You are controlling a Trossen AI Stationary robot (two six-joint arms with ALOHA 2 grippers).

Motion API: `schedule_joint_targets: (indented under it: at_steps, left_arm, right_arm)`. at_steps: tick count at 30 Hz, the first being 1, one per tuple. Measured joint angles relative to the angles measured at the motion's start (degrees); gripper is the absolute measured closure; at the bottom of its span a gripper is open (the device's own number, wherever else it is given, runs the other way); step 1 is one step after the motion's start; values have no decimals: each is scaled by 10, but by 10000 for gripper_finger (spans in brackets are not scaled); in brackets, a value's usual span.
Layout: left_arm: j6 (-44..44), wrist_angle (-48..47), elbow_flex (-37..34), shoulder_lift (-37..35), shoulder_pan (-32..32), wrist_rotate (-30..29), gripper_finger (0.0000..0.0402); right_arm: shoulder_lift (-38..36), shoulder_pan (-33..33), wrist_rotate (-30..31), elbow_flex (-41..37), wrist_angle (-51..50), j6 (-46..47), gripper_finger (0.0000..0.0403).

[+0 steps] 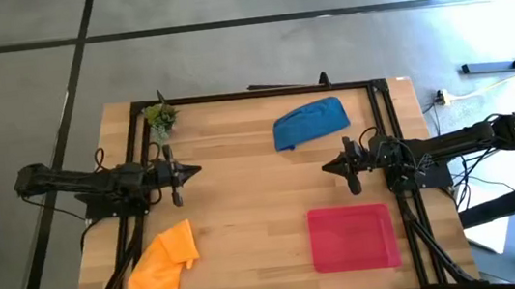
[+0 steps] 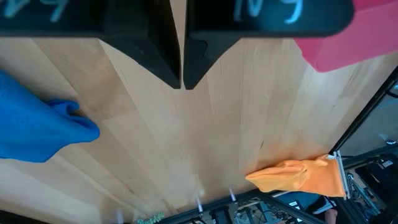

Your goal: Roll microfiber towels into tight, uniform cylinder then place into a basket

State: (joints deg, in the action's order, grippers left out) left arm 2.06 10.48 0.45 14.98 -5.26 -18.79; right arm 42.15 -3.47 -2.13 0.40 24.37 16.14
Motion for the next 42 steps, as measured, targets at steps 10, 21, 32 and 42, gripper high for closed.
schedule_joint_targets:
  at_steps: [10, 21, 32, 42]
  left_arm:
    - [0, 0, 0, 0, 0, 0, 401]
    - [0, 0, 0, 0, 0, 0, 401]
    - [0, 0, 0, 0, 0, 0, 401]
    - [0, 0, 0, 0, 0, 0, 401]
  right_arm:
    - [0, 0, 0, 0, 0, 0, 382]
    - [0, 0, 0, 0, 0, 1, 382]
    - [0, 0, 0, 0, 10, 1, 382]
    - [0, 0, 0, 0, 106, 29, 382]
